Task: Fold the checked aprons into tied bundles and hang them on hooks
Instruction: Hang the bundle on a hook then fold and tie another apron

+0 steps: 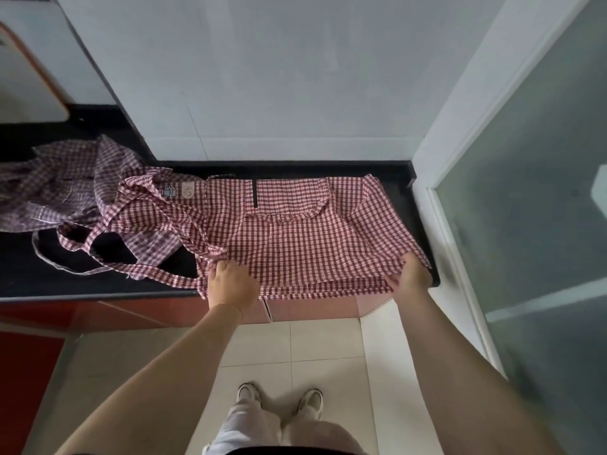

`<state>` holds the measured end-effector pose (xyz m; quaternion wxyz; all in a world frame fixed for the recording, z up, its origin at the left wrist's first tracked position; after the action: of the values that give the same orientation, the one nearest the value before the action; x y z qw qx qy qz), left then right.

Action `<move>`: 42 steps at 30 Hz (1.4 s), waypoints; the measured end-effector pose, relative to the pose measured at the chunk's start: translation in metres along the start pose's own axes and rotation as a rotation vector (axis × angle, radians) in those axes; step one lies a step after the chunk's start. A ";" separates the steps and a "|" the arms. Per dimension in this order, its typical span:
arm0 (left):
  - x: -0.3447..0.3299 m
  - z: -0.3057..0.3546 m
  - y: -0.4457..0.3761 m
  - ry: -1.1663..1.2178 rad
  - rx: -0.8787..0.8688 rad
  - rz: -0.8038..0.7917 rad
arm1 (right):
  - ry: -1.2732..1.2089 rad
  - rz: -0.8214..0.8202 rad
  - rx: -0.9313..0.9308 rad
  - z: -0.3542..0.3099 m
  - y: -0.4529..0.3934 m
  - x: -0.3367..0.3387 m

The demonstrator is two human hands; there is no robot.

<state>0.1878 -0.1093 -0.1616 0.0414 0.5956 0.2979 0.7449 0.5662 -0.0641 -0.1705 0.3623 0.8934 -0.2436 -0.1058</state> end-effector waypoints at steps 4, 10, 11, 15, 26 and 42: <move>-0.006 -0.001 -0.003 -0.144 0.138 -0.106 | 0.201 0.010 -0.130 0.015 -0.020 0.022; 0.008 0.037 -0.017 -0.222 0.010 0.034 | 0.574 -0.005 -0.087 -0.004 -0.040 0.019; 0.003 0.043 -0.022 -0.196 -0.056 0.009 | 0.664 -0.034 -0.057 -0.009 -0.040 0.016; -0.031 0.052 -0.038 -0.044 -0.133 -0.296 | 0.932 -0.053 0.093 -0.023 -0.048 0.010; 0.010 0.048 -0.062 -0.238 0.142 -0.190 | 1.058 -0.296 0.042 -0.041 -0.063 -0.035; 0.059 0.144 -0.165 -0.117 -0.283 -0.107 | 0.622 -0.210 0.119 -0.100 -0.118 -0.152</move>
<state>0.2541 0.1070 -0.1758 0.1817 0.6093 0.2186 0.7402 0.5142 0.1462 -0.1799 0.3536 0.9227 -0.0339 0.1495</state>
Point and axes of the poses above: each hand's wrist, its own y-axis away from the middle knuckle, its own x-axis out of the back of the hand, z = x × y, the point moved 8 cm from there along -y, towards the middle knuckle, and after that the axes turned 12 degrees about -z, right-handed, at the moved point
